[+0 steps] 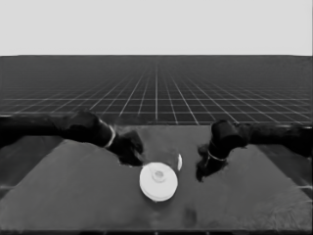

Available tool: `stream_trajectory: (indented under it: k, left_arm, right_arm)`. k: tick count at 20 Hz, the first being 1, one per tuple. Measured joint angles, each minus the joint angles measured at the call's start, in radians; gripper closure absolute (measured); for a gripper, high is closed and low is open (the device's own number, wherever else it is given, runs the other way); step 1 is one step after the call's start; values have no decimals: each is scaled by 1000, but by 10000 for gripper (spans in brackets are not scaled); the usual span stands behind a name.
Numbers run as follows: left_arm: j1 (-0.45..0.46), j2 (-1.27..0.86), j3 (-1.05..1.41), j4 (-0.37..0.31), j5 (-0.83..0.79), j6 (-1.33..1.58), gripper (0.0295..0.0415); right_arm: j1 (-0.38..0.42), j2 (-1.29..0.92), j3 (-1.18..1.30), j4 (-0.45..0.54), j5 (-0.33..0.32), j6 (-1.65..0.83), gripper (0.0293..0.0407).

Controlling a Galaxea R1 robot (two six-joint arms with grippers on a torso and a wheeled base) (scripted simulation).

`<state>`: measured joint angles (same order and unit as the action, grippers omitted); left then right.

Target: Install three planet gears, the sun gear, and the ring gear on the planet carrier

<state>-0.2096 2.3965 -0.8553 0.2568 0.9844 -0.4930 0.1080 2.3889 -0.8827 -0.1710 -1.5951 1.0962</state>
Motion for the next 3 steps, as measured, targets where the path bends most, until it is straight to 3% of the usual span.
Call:
stream_trajectory:
  k: [1,3]
  left_arm:
    - [-56,-276,177,22,-126,347,309]
    - [-106,-520,347,42,-245,672,322]
  right_arm:
    - [17,156,-266,46,25,51,311]
    - [16,300,-573,84,46,51,314]
